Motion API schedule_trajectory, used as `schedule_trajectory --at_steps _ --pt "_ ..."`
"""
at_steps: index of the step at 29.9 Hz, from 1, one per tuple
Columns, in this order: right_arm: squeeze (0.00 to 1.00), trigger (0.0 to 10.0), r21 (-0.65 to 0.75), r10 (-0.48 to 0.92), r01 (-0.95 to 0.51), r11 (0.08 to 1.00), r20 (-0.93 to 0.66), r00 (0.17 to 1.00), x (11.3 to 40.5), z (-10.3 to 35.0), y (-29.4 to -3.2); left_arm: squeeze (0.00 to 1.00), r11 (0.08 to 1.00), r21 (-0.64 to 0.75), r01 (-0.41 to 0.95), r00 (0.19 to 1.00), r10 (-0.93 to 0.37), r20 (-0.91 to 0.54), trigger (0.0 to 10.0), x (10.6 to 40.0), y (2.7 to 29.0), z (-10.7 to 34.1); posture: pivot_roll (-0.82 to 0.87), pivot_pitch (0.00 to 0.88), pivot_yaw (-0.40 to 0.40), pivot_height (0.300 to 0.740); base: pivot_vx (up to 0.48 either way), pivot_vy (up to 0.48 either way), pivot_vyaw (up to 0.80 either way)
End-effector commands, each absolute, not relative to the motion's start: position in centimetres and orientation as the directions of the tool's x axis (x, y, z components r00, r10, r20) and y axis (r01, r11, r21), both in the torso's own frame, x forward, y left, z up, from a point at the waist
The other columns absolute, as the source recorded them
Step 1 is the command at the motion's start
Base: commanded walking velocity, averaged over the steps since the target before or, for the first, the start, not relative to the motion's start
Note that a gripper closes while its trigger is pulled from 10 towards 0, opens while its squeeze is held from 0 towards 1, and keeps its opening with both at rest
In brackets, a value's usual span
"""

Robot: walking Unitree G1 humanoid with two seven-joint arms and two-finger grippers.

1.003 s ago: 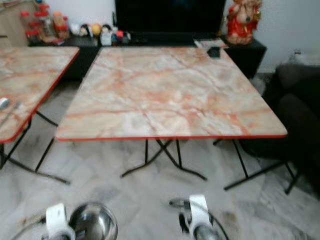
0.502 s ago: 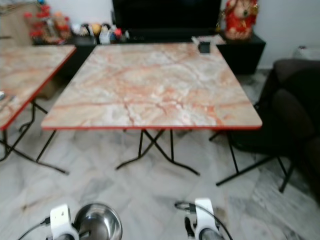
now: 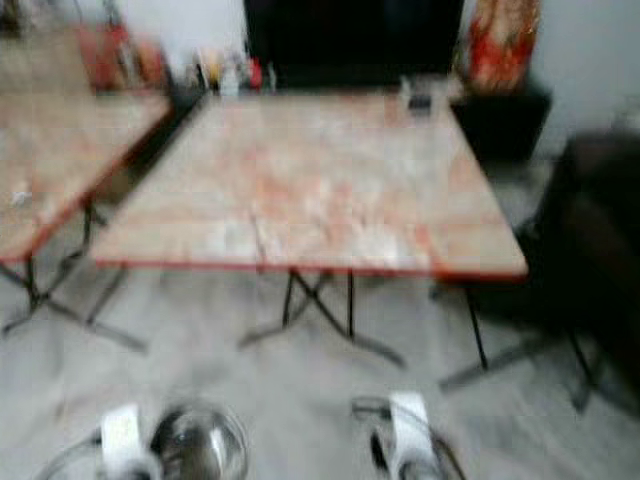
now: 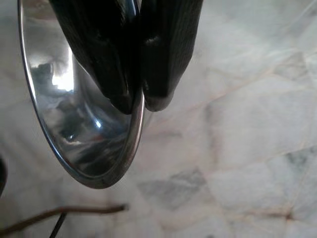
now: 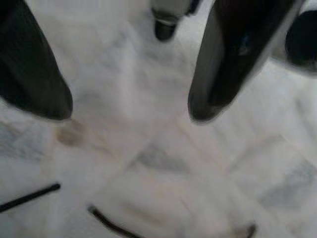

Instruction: Setting the table

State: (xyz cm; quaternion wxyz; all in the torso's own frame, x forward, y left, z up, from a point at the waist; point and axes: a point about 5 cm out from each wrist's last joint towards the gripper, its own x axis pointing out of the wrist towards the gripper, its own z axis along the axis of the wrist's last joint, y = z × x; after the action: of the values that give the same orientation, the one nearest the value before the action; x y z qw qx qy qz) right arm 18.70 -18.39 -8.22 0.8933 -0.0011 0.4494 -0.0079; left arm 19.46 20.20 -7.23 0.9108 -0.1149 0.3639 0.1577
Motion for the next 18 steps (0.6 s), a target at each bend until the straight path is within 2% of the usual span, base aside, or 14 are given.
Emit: schedule_trajectory --at_steps 1,12,18 --pt "0.0 10.0 0.015 0.011 0.001 1.0 -0.778 0.628 19.95 -7.68 -17.25 0.0 0.921 -0.063 -0.384 0.684 0.239 -0.689 10.0 19.54 21.55 -6.93 -0.02 0.0 0.009 0.731 0.442 0.0 0.0" --pt "0.0 10.0 0.017 0.009 0.007 1.0 -0.78 0.625 19.83 -7.75 -17.23 0.0 0.924 -0.062 -0.378 0.685 0.234 -0.69 10.0 19.41 21.31 -7.03 -0.02 0.0 0.013 0.731 0.437 0.0 0.0" --pt "0.0 10.0 0.014 0.012 -0.001 1.0 -0.783 0.622 19.75 -7.79 -17.29 0.0 0.919 -0.038 -0.393 0.662 0.254 -0.706 10.0 18.65 21.24 -7.44 -0.01 0.0 0.002 0.731 0.263 0.0 0.0"
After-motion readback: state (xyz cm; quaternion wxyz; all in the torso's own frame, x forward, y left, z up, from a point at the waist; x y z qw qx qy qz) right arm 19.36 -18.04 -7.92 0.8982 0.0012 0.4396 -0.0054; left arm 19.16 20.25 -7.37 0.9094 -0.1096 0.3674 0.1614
